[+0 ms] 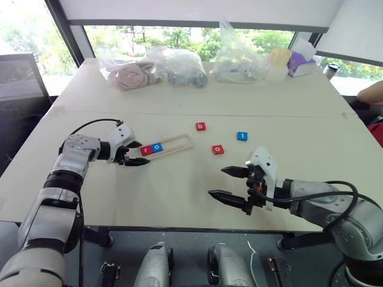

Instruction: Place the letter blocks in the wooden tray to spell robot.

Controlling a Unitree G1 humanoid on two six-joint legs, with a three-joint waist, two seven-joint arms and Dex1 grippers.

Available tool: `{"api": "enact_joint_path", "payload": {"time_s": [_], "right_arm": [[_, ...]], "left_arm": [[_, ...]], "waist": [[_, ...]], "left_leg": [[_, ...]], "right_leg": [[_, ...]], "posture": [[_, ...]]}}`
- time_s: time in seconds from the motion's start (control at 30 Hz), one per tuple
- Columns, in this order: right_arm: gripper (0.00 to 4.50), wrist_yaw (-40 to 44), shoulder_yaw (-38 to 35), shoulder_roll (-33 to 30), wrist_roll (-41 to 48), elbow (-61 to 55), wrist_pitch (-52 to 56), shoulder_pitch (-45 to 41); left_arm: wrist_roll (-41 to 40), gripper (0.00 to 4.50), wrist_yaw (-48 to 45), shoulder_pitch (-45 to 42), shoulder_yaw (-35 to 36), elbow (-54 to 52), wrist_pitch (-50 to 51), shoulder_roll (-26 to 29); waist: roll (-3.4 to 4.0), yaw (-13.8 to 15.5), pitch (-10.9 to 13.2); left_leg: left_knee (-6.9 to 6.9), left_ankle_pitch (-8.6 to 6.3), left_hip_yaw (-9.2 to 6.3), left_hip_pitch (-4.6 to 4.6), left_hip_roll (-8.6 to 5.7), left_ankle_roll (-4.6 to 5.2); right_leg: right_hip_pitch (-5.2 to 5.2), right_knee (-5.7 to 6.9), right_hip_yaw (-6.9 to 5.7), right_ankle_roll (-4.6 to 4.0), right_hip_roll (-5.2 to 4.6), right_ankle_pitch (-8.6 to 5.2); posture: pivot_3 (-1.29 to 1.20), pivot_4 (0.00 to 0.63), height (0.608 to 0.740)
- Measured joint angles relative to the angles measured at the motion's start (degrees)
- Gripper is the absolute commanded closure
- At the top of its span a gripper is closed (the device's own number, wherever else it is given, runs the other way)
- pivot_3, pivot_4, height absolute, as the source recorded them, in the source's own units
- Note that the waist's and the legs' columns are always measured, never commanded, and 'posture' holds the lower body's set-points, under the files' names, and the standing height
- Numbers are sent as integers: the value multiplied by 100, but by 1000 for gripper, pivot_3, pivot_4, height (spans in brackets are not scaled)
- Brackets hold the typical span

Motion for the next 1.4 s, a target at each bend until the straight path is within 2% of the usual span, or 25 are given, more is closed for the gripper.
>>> {"api": "enact_joint_path", "payload": {"time_s": [0.2, 0.33, 0.5, 0.77, 0.83, 0.87, 1.1, 1.2, 1.27, 1.4], "right_arm": [[0, -15, -3, 0, -13, 102, -78, 13], [0, 5, -19, -14, -88, 258, -184, 51], [0, 33, -86, -54, -252, 453, -354, 125], [0, -18, -94, -36, -368, 481, -453, 250], [0, -32, -94, -31, -371, 481, -453, 273], [0, -37, -94, -31, -371, 481, -453, 273], [0, -46, -90, -31, -404, 481, -453, 254], [0, -149, -123, 115, -408, 560, -486, 112], [0, -341, -173, 372, -414, 795, -495, -270], [0, -781, 12, 708, -884, 1548, -577, -1206]], "left_arm": [[24, 1353, -109, 16, 0, -15, -104, 21], [-2, 1353, -926, 212, -178, -663, -158, 109], [0, 1353, -1399, 217, -386, -1076, -165, -20], [126, 1353, -1477, 38, -505, -936, -248, -229], [132, 312, -1482, 35, -505, -891, -319, -231], [142, 55, -1540, 33, -509, -860, -369, -229], [199, 55, -1531, 18, -520, -842, -455, -175], [111, 55, -1631, 199, -433, -1198, -64, 153], [-84, 55, -1863, 550, -327, -1899, 652, 631], [-720, 55, -2238, 1192, 41, -3368, 2014, 1504]], "waist": [[3, -9, -12], [2, -11, -11], [1, -10, -11], [-1, -18, -9], [-1, -19, -9], [-1, -19, -10], [-1, -20, -9], [-5, -78, -7], [-7, -181, -3], [-5, -192, -2]], "left_leg": [[0, 0, 0, 1, 2, 0], [-5, -3, 2, -21, 5, 5], [-3, -3, 3, -50, -3, 6], [-2, -3, -2, -49, -3, 6], [-2, -3, -1, -49, -3, 6], [-2, -3, -1, -49, -3, 6], [-2, -3, -2, -49, -1, 6], [-3, -3, 0, -48, 6, 6], [-7, -3, 1, -53, 18, 6], [-12, -3, 6, -54, 42, 5]], "right_leg": [[0, 0, 0, 0, 0, 0], [-17, -10, 0, -2, 0, -1], [-41, -9, 1, -1, 3, -1], [-45, -3, 0, 0, 16, 0], [-45, -3, 0, 0, 15, 0], [-45, -3, 0, 0, 15, 0], [-45, -3, 0, 0, 16, 0], [-51, 1, 1, 0, 23, 0], [-65, 6, 7, -2, 29, 1], [-76, 9, 15, -5, 42, 2]], "posture": [[0, 150, 740], [0, 150, 740], [0, 150, 740], [0, 150, 740], [0, 150, 740], [0, 150, 740], [0, 150, 740], [0, 150, 740], [0, 150, 740], [0, 150, 740]]}}
